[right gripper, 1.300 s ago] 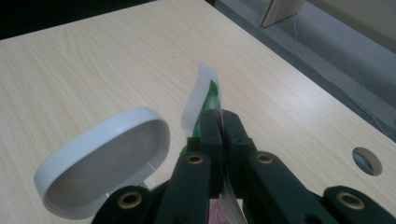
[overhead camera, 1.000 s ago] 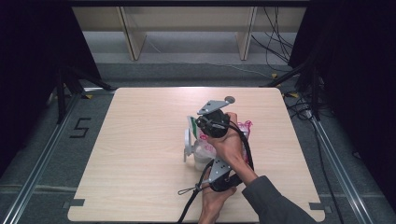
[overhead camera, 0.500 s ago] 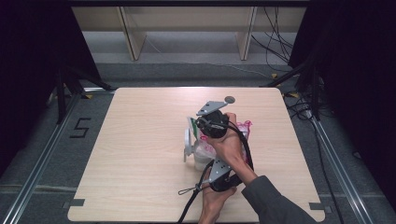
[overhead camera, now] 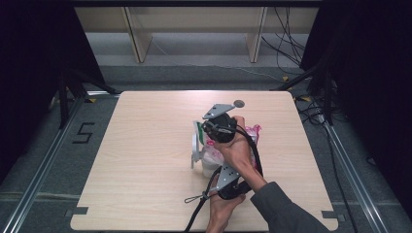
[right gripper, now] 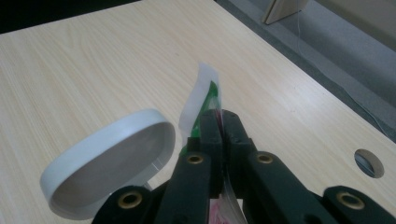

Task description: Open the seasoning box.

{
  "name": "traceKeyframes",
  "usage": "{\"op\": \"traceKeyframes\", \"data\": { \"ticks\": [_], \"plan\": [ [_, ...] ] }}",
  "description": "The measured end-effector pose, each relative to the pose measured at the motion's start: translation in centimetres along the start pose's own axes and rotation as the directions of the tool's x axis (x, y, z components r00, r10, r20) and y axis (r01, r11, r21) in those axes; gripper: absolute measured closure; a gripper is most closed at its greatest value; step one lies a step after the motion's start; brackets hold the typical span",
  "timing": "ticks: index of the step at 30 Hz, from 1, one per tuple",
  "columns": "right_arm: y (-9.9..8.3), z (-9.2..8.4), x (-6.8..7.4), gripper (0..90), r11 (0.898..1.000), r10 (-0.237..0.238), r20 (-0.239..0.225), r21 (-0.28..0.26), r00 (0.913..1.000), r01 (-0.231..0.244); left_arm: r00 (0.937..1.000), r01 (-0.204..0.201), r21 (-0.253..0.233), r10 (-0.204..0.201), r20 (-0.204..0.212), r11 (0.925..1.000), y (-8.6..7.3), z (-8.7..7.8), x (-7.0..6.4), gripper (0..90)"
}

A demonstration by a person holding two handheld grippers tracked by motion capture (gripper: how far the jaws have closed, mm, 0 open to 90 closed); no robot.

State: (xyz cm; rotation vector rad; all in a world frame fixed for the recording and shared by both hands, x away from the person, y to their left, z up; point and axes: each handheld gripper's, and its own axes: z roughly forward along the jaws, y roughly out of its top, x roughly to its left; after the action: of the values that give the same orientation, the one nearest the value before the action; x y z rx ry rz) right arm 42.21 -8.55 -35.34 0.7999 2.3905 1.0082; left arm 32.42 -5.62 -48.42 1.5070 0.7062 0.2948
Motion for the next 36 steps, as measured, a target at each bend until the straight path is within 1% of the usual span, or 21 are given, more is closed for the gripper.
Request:
{"op": "traceKeyframes", "data": {
  "ticks": [1, 4, 5, 7, 8, 9, 10, 12, 14, 16, 19, 20, 21, 22, 23, 24, 26, 27, 30, 35, 36],
  "plan": [
    [-0.01, -0.01, 0.02, 89.9, 1.000, 0.002, 0.003, 0.004, 1.0000, -0.002, 1.0000, 0.000, 0.002, 0.000, 0.000, 1.0000, 0.02, -0.03, 0.00, 73.4],
    [0.09, -0.17, -0.12, 89.9, 1.000, 0.010, -0.003, -0.018, 0.9999, -0.010, 1.0000, -0.007, -0.002, 0.007, -0.004, 1.0000, 0.07, -0.08, 0.05, 73.5],
    [0.07, -0.14, -0.06, 89.9, 0.999, 0.012, 0.007, -0.030, 0.9999, -0.012, 1.0000, -0.004, -0.003, 0.004, 0.000, 1.0000, 0.06, -0.05, 0.04, 73.5],
    [0.00, -0.02, 0.00, 89.9, 1.000, -0.002, 0.004, -0.008, 1.0000, 0.002, 1.0000, -0.006, 0.001, 0.006, -0.002, 1.0000, -0.01, 0.04, -0.04, 73.4],
    [-0.05, 0.01, 0.06, 89.9, 1.000, 0.002, -0.004, 0.003, 1.0000, -0.002, 0.9999, 0.002, -0.031, -0.001, 0.015, 0.9995, -0.14, 0.31, -0.02, 73.4],
    [-0.08, 0.03, 0.06, 89.9, 1.000, 0.012, -0.002, -0.007, 0.9999, -0.012, 1.0000, -0.002, -0.018, 0.002, 0.004, 0.9998, -0.08, 0.19, -0.03, 73.4],
    [-0.08, -0.04, -0.06, 89.9, 1.000, 0.009, -0.005, -0.019, 0.9999, -0.009, 1.0000, -0.004, -0.014, 0.004, 0.009, 0.9999, -0.06, 0.13, 0.02, 73.5],
    [-0.18, -0.04, -0.12, 89.9, 1.000, -0.003, 0.000, -0.014, 1.0000, 0.003, 1.0000, -0.004, 0.005, 0.004, 0.000, 1.0000, -0.07, 0.11, -0.04, 73.4],
    [-0.24, 0.14, 0.03, 89.9, 1.000, 0.002, 0.000, 0.005, 1.0000, -0.002, 1.0000, -0.003, 0.001, 0.003, -0.001, 1.0000, -0.10, 0.16, -0.07, 73.4],
    [-0.17, 0.04, -0.05, 89.9, 1.000, 0.007, -0.007, 0.000, 1.0000, -0.007, 1.0000, -0.005, 0.002, 0.005, 0.001, 1.0000, -0.05, 0.07, -0.01, 73.4],
    [-0.16, -0.01, -0.03, 89.8, 1.000, 0.015, -0.004, -0.018, 0.9999, -0.015, 1.0000, -0.002, -0.009, 0.002, 0.003, 1.0000, -0.10, 0.17, -0.01, 73.5],
    [-0.15, -0.03, -0.06, 89.9, 1.000, 0.003, 0.001, -0.010, 1.0000, -0.003, 0.9998, 0.003, -0.029, -0.002, 0.018, 0.9996, -0.19, 0.34, 0.02, 73.4],
    [-0.22, 0.16, 0.04, 89.8, 1.000, -0.003, 0.004, -0.010, 1.0000, 0.003, 1.0000, -0.002, -0.007, 0.002, 0.005, 1.0000, -0.12, 0.18, -0.04, 73.4],
    [-0.21, 0.14, 0.07, 89.9, 1.000, -0.001, -0.008, 0.005, 1.0000, 0.001, 1.0000, -0.002, 0.000, 0.002, 0.000, 1.0000, -0.08, 0.12, -0.05, 73.4],
    [-0.18, 0.11, 0.09, 89.9, 1.000, 0.002, -0.007, 0.005, 1.0000, -0.002, 1.0000, -0.004, 0.000, 0.004, 0.001, 1.0000, -0.05, 0.08, -0.02, 73.4],
    [-0.18, 0.08, 0.07, 89.9, 1.000, 0.010, 0.003, -0.010, 0.9999, -0.010, 1.0000, -0.004, 0.001, 0.004, 0.000, 1.0000, -0.05, 0.07, -0.02, 73.4],
    [-0.15, -0.01, -0.06, 89.9, 1.000, 0.000, -0.003, -0.009, 1.0000, 0.000, 1.0000, -0.005, 0.001, 0.005, 0.000, 1.0000, -0.08, 0.08, -0.04, 73.5],
    [-0.18, -0.02, -0.01, 89.9, 1.000, 0.012, -0.005, -0.005, 0.9999, -0.012, 1.0000, -0.005, 0.001, 0.005, 0.000, 1.0000, -0.08, 0.09, -0.04, 73.4],
    [-0.20, -0.01, -0.08, 89.9, 1.000, 0.008, -0.002, -0.010, 1.0000, -0.008, 1.0000, -0.004, -0.006, 0.004, 0.002, 1.0000, -0.14, 0.18, -0.01, 73.4],
    [-0.18, -0.16, -0.20, 89.9, 1.000, 0.013, -0.005, -0.014, 0.9999, -0.013, 1.0000, -0.007, 0.007, 0.007, -0.004, 1.0000, -0.12, 0.13, -0.02, 73.4],
    [-0.17, -0.20, -0.27, 89.9, 1.000, 0.000, -0.010, -0.019, 1.0000, 0.000, 1.0000, -0.007, 0.006, 0.007, -0.005, 1.0000, -0.16, 0.17, -0.01, 73.4]
  ]
}}
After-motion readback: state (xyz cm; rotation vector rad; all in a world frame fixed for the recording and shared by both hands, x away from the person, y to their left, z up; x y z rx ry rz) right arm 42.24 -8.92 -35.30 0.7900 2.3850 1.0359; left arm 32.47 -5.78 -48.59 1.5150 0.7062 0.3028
